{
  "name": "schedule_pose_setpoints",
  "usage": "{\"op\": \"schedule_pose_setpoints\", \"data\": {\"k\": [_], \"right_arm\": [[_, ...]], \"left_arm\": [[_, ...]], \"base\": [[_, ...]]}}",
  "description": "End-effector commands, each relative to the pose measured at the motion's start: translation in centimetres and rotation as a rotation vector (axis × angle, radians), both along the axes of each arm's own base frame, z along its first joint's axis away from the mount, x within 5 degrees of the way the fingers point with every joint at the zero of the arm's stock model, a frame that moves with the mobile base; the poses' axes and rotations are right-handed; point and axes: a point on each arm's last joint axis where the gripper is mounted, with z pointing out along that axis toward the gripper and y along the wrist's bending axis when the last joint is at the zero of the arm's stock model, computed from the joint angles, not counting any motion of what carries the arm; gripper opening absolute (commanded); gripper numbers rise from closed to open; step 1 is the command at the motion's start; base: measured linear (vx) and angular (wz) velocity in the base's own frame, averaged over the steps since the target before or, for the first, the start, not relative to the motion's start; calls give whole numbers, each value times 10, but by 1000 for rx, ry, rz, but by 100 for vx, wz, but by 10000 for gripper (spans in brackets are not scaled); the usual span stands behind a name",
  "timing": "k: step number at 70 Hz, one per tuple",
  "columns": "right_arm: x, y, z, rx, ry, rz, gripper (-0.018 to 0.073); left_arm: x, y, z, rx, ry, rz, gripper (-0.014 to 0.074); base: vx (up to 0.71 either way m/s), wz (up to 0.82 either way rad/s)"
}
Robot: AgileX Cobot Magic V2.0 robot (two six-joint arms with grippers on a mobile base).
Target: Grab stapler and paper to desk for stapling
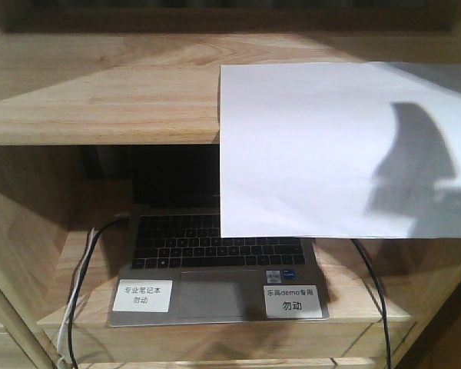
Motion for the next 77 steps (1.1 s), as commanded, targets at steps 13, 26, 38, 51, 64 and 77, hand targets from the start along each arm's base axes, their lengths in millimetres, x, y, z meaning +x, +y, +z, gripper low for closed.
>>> {"op": "schedule_pose_setpoints", "data": {"k": [13, 26, 38, 51, 64, 77], "right_arm": [[-30, 3, -22, -20, -149, 34, 605], [-46, 3, -52, 16, -145, 44, 598], [-56, 2, -76, 34, -139, 58, 594], [-56, 9, -100, 23, -48, 234, 594], [-53, 22, -119, -16, 47, 468, 594], [-51, 33, -143, -26, 154, 644, 594]], "left_arm": [[0, 0, 17, -83, -95, -1, -6], [0, 0, 17, -83, -95, -1, -6], [0, 0, 17, -83, -95, -1, -6], [0, 0, 17, -83, -95, -1, -6], [0, 0, 17, -83, -95, -1, -6], [0, 0, 17, -83, -95, -1, -6]], "base": [[0, 0], [0, 0], [0, 0], [0, 0], [0, 0], [0, 0]]}}
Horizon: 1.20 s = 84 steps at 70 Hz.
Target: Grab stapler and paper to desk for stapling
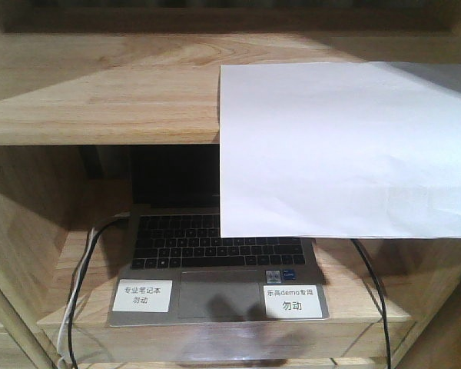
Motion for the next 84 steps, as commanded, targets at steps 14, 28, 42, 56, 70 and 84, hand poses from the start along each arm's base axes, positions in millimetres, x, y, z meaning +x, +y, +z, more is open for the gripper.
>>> {"op": "schedule_pose_setpoints", "data": {"k": [14, 28, 42, 56, 70, 84], "right_arm": [[3, 11, -25, 47, 63, 126, 594], [8, 17, -47, 69, -41, 129, 584], [16, 8, -57, 102, -251, -33, 544], [25, 6, -57, 113, -271, -122, 532], [31, 9, -58, 104, -265, -142, 532], [36, 13, -61, 113, -221, -129, 532]], "left_arm": [[0, 0, 17, -83, -95, -1, -6], [0, 0, 17, -83, -95, -1, -6], [0, 0, 17, -83, -95, -1, -6], [0, 0, 17, -83, -95, -1, -6], [0, 0, 17, -83, -95, -1, -6], [0, 0, 17, -83, -95, -1, -6]], "base": [[0, 0], [0, 0], [0, 0], [0, 0], [0, 0], [0, 0]]}}
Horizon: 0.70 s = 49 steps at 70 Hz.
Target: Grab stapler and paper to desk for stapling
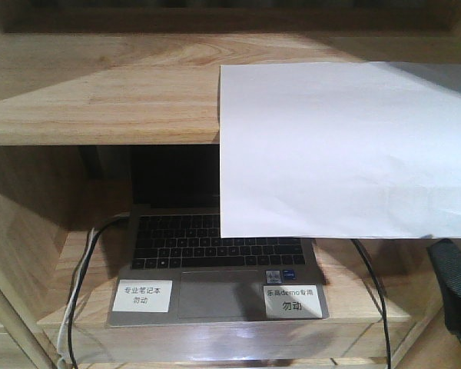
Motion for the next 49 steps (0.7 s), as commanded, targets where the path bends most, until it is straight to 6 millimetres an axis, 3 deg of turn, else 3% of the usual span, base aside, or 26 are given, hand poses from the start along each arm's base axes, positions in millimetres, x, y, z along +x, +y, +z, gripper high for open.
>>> {"op": "schedule_pose_setpoints", "data": {"k": [1, 31, 49], "right_arm": [[0, 1, 3, 7, -47, -6, 532], [11, 7, 2, 0, -77, -50, 532], [24, 20, 23, 17, -153, -43, 532]], "left_arm": [[0, 0, 17, -83, -95, -1, -6], [0, 0, 17, -83, -95, -1, -6], [0, 0, 17, -83, -95, -1, -6]], "base": [[0, 0], [0, 0], [0, 0]]}}
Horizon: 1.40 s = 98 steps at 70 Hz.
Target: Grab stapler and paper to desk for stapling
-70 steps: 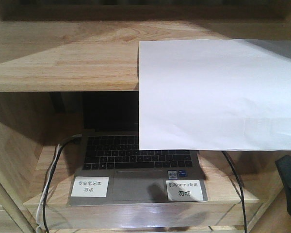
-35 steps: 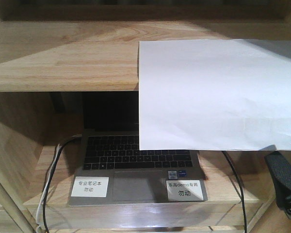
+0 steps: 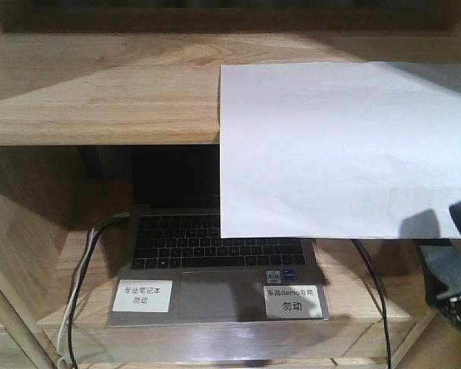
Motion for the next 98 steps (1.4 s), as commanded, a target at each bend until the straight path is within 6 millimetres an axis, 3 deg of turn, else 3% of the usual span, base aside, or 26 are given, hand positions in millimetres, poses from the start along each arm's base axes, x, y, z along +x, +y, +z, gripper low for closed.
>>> {"op": "schedule_pose_setpoints", "data": {"k": [1, 39, 57, 69, 90, 98], "right_arm": [[4, 7, 22, 33, -123, 3, 532], [24, 24, 56, 57, -247, -34, 532], [24, 24, 57, 58, -254, -34, 491], [24, 24, 57, 57, -253, -34, 358], [24, 24, 57, 55, -256, -34, 3], [24, 24, 58, 59, -266, -36, -12]], "left_arm": [[0, 0, 17, -83, -95, -1, -6], [0, 0, 17, -83, -95, -1, -6], [0, 0, 17, -83, -95, -1, -6], [0, 0, 17, -83, -95, -1, -6], [0, 0, 17, -83, -95, -1, -6], [0, 0, 17, -83, -95, -1, -6]], "base": [[0, 0], [0, 0], [0, 0], [0, 0], [0, 0], [0, 0]]}}
